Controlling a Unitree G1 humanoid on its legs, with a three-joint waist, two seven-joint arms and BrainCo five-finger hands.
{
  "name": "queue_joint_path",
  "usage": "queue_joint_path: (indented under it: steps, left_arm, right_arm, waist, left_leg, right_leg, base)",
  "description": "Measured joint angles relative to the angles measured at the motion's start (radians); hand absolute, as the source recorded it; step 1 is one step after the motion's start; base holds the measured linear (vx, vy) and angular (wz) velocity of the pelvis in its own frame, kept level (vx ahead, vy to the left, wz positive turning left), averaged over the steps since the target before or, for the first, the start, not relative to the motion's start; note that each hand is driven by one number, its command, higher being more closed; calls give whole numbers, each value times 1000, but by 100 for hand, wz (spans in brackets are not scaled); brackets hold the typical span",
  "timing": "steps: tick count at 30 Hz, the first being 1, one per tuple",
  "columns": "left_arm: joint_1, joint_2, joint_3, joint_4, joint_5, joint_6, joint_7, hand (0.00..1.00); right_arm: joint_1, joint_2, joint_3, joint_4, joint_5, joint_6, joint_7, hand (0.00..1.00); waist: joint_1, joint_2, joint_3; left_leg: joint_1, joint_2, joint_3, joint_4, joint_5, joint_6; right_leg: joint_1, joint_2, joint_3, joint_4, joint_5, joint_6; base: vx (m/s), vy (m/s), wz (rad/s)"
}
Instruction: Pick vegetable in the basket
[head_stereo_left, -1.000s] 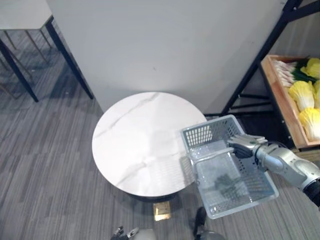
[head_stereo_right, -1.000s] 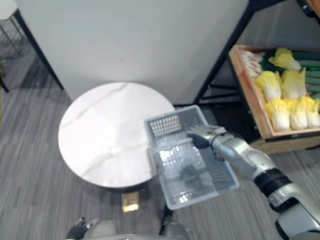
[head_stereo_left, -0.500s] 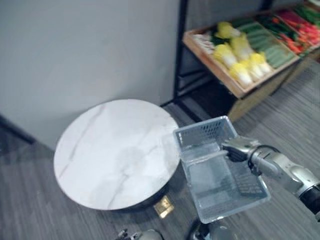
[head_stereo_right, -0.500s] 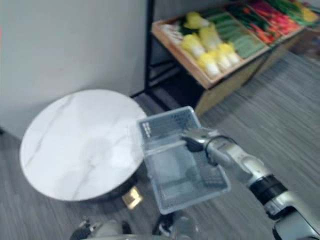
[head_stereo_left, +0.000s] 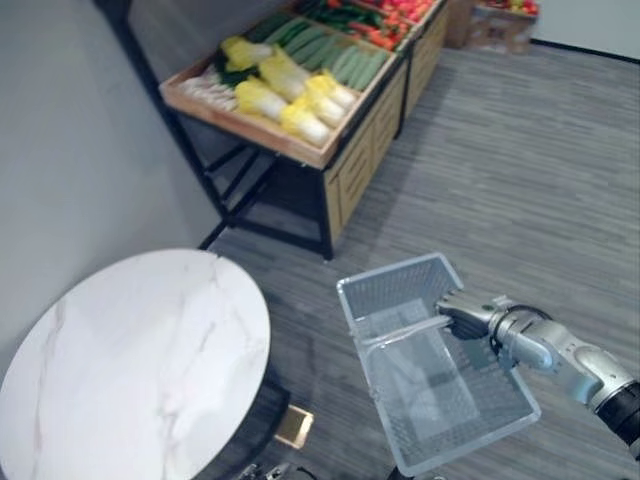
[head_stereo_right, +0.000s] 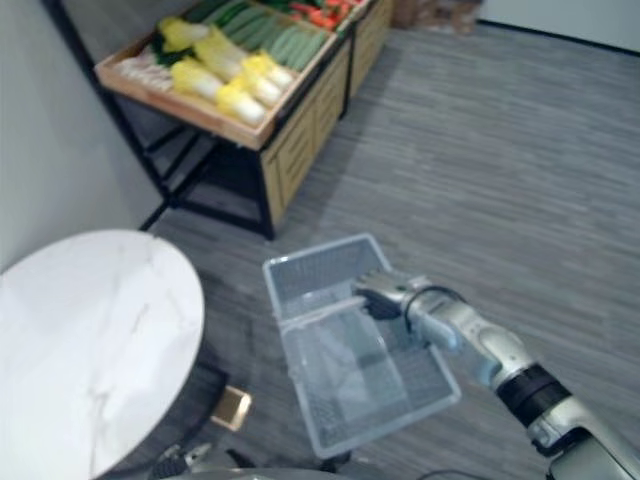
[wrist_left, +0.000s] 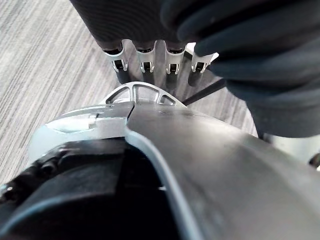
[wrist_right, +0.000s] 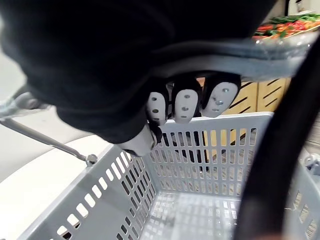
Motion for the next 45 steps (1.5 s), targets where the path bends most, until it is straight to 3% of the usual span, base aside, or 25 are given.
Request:
queue_joint_path:
  steps: [2,3,5,9,10,12,15,19,21,22,23,25,27,28,30,32,35,37,38,40,41,43,45]
  left_arm:
    - [3,-14,16,0,4,-10,6,0]
    - [7,-17,18,-1,7,-11,10,0]
    - [30,-30,29,-5,19,-18,22,0]
    - [40,-49,36,-22,28,-18,25,0]
    - [38,-46,50,-23,28,-19,25,0]
    - [35,-43,65,-32,29,-27,29,0]
    - [36,-42,66,-40,34,-30,28,0]
    - [37,-42,64,-43,36,-30,26,0]
    - [37,-45,62,-41,36,-29,28,0]
    - [37,-43,58,-42,37,-29,28,0]
    - [36,-35,41,-42,37,-30,27,0]
    - [37,-16,16,-42,37,-28,26,0]
    - [34,-9,0,-50,37,-29,26,0]
    - [21,8,-6,-60,37,-29,26,0]
    - [3,10,-16,-64,36,-29,26,0]
    - [-28,19,-22,-82,36,-29,27,0]
    - [-49,26,-24,-109,36,-30,40,0]
    - [-43,21,-6,-115,36,-31,48,0]
    - [-38,9,6,-93,37,-30,51,0]
    - [-26,-20,39,-64,37,-25,55,0]
    - [-10,-37,46,-57,33,-13,54,0]
    - [3,-45,64,-61,33,-13,50,0]
    - [12,-45,66,-64,35,-15,37,0]
  right_arm:
    - [-3,3,-2,12,0,1,0,100]
    - [-4,3,0,17,0,1,0,100]
    - [-22,12,4,22,2,-1,-1,100]
    - [-71,6,5,23,14,-1,1,100]
    - [-74,18,4,32,18,1,1,100]
    - [-74,17,10,44,45,-1,10,100]
    - [-73,19,11,59,60,-3,23,100]
    - [-21,28,-1,62,87,-19,25,100]
    - [-1,48,-3,72,85,-18,25,100]
    - [10,56,-7,85,85,-18,25,100]
    - [32,58,-30,87,83,-17,25,100]
    - [61,76,-79,91,74,-11,25,100]
    - [62,85,-105,92,74,-7,21,100]
    - [61,96,-137,94,76,-8,18,100]
    - [58,117,-164,110,79,-10,14,100]
    - [59,131,-184,138,78,-8,14,100]
    - [70,133,-201,166,75,19,12,100]
    - [99,131,-236,173,74,34,13,100]
    - [97,132,-245,191,74,43,13,100]
    - [96,132,-251,215,74,49,13,100]
    - [100,133,-259,218,75,53,12,100]
    - [112,128,-279,221,74,68,-1,100]
    - [120,128,-301,222,74,80,-9,100]
  waist:
    - [6,5,1]
    - [11,5,1]
    - [33,16,0]
    - [32,55,6]
    - [33,52,10]
    - [31,20,17]
    - [30,21,19]
    - [38,24,20]
    - [36,35,25]
    - [30,47,37]
    - [23,46,56]
    - [4,37,76]
    - [-12,43,73]
    - [-13,39,77]
    - [-11,35,80]
    - [-14,20,80]
    - [-31,0,83]
    - [-24,27,57]
    - [-20,57,46]
    - [-6,65,44]
    - [1,62,46]
    - [11,55,51]
    - [31,39,60]
  left_leg:
    - [-73,-101,-303,15,-69,-25]
    - [-82,-136,-386,-7,-86,-36]
    - [-84,-226,-627,-154,-124,-60]
    - [-84,-269,-805,-369,-93,-63]
    - [-78,-278,-796,-377,-72,-81]
    - [-83,-303,-748,-369,-78,-65]
    - [-71,-347,-729,-352,-95,-38]
    - [-46,-365,-722,-348,-124,-7]
    - [-23,-352,-704,-351,-137,10]
    - [7,-348,-698,-360,-147,26]
    - [47,-359,-692,-360,-168,43]
    - [98,-388,-690,-357,-189,64]
    - [111,-386,-702,-346,-205,74]
    - [107,-381,-705,-342,-213,71]
    - [99,-374,-708,-342,-221,67]
    - [103,-377,-732,-344,-233,33]
    - [148,-376,-804,-362,-277,-19]
    - [164,-309,-847,-350,-327,-59]
    - [137,-265,-879,-275,-319,-63]
    - [41,-223,-902,-25,-232,-59]
    - [-39,-205,-902,170,-111,-26]
    - [-126,-189,-875,390,-83,-4]
    - [-192,-199,-829,502,-101,18]
  right_leg:
    - [-1,-4,94,-18,17,-5]
    - [-2,-1,126,-27,22,-4]
    - [-16,37,240,-65,41,18]
    - [-71,93,374,-54,72,40]
    - [-77,88,405,-53,79,52]
    - [-90,57,444,-79,104,87]
    - [-71,15,465,-100,122,109]
    - [-78,-2,468,-42,113,125]
    - [-145,4,482,110,105,117]
    - [-204,2,491,264,103,114]
    - [-267,-20,492,458,104,109]
    - [-333,-79,479,649,90,80]
    - [-344,-92,440,581,82,67]
    - [-353,-91,419,456,85,71]
    - [-349,-87,401,218,117,109]
    - [-344,-92,411,-9,143,150]
    - [-330,-118,413,-26,143,145]
    - [-331,-76,359,49,205,123]
    - [-332,-35,319,102,178,98]
    - [-287,9,286,133,122,68]
    - [-230,27,268,127,88,45]
    - [-119,46,246,85,56,23]
    - [-9,52,239,32,29,16]
  base:
    - [-47,-18,-108]
    - [-33,18,-120]
    - [-27,62,-157]
    - [20,179,-126]
    - [99,283,-85]
    - [84,242,-54]
    - [60,243,-15]
    - [37,140,-11]
    - [-1,128,-36]
    - [-45,174,-24]
    - [-50,170,-9]
    - [-13,101,14]
    - [88,83,15]
    - [207,41,4]
    - [178,-18,3]
    - [347,-130,35]
    - [470,-287,77]
    - [553,-366,64]
    - [568,-350,31]
    - [562,-357,20]
    - [470,-283,19]
    - [612,-358,27]
    - [450,-219,29]
